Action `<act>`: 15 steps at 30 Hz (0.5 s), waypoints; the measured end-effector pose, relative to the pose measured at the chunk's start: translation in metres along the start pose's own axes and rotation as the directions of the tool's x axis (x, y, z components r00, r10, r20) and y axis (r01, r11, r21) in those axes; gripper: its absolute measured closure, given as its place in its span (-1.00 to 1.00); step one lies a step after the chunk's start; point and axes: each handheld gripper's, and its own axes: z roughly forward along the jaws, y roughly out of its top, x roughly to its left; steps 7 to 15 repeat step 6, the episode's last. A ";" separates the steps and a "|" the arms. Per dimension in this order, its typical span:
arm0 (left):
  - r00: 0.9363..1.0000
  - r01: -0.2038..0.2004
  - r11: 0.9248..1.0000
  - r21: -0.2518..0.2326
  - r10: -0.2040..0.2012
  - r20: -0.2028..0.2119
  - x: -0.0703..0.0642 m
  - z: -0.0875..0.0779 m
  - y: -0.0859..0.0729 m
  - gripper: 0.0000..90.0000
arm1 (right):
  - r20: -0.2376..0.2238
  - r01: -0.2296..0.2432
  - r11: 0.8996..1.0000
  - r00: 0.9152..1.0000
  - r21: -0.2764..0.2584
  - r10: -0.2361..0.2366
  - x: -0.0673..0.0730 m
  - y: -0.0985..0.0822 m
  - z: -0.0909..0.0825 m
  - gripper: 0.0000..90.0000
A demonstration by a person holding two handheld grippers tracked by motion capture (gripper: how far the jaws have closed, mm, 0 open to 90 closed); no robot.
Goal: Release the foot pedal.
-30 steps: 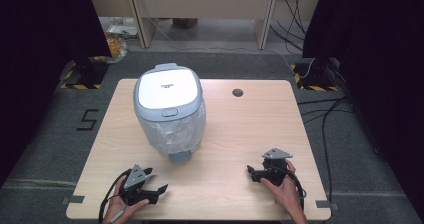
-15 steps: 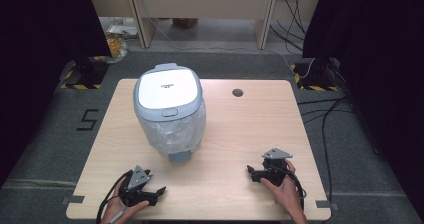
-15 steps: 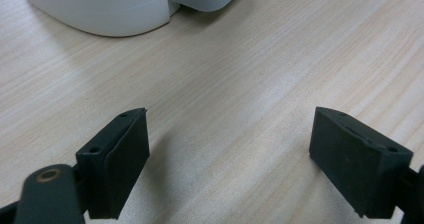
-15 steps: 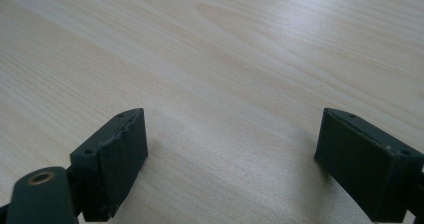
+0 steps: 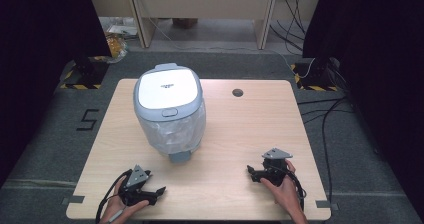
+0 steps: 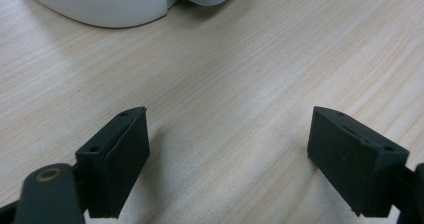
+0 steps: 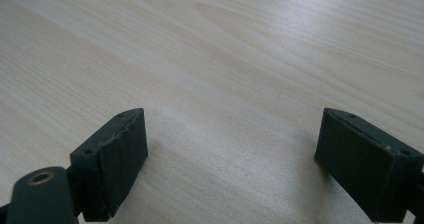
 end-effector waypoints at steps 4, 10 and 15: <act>1.000 0.000 1.000 0.000 0.000 -0.001 0.000 0.000 0.000 -0.64 | 0.000 0.000 1.000 1.000 0.000 0.000 0.000 0.000 0.000 -0.71; 1.000 -0.002 1.000 0.001 0.002 -0.002 0.000 0.000 0.000 -0.64 | 0.000 -0.001 1.000 1.000 0.000 0.001 0.000 0.000 0.000 -0.71; 1.000 -0.002 1.000 0.001 0.002 -0.002 0.000 0.000 0.000 -0.64 | 0.000 -0.001 1.000 1.000 0.000 0.001 0.000 0.000 0.000 -0.71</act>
